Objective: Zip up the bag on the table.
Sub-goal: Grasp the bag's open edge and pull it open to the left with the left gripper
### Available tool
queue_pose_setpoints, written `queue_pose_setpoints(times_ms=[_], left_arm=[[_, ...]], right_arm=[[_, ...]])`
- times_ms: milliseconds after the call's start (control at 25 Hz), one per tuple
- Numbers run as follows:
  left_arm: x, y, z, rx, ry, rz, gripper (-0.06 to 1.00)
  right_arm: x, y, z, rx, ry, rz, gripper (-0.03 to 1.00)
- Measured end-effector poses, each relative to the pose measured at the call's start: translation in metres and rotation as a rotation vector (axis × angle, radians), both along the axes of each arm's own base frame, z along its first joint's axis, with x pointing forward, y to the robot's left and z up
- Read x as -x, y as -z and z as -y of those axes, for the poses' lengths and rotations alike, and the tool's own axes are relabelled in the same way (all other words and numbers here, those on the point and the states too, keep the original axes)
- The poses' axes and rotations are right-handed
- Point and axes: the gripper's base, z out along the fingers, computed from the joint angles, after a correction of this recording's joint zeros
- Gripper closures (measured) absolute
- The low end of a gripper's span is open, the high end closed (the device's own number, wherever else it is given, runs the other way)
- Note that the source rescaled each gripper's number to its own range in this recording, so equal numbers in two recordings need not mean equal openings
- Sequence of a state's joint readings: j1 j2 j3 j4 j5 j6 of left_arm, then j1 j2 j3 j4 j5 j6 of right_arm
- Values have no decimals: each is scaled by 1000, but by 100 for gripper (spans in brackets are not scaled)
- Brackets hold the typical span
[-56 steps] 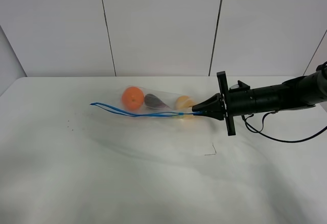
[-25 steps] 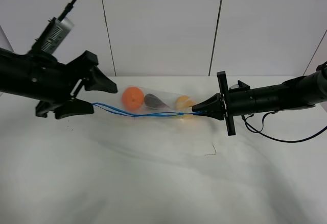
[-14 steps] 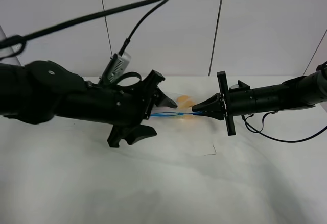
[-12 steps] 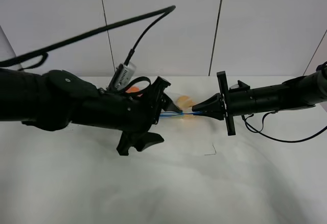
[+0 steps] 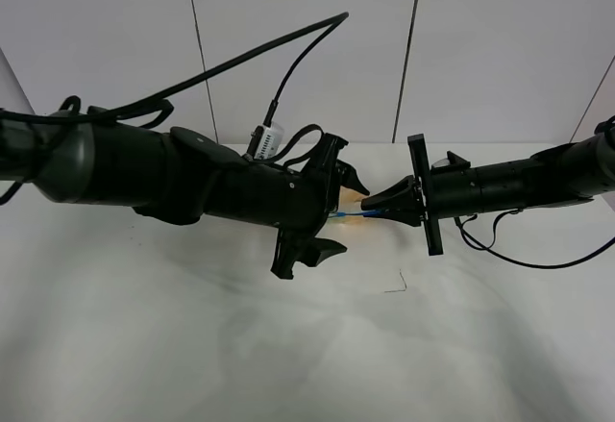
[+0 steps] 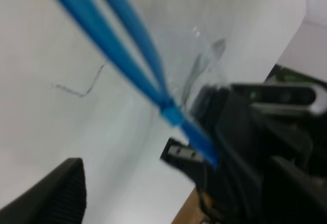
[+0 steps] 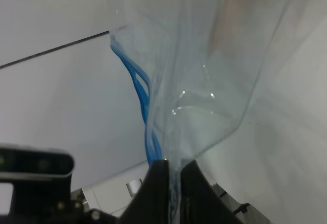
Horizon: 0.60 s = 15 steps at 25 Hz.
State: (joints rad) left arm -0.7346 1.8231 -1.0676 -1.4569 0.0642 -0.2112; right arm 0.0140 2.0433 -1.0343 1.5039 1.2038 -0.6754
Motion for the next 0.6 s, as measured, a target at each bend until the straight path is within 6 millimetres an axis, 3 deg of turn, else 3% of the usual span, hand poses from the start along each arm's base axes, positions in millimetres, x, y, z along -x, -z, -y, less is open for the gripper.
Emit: queue_pose_setpoints(times_ms=[200,440,600], left_arm=[[-5,12,4,3,-43,-53,3],[-7,13,2,-6,-73,-45,12],[-8,13,1,-4,-91,-50,26]], right_arm=[[0,0,0,0,0,0,97],[0,0,0,1,-1,0,97],[0,0,0,1,-1,0,97]])
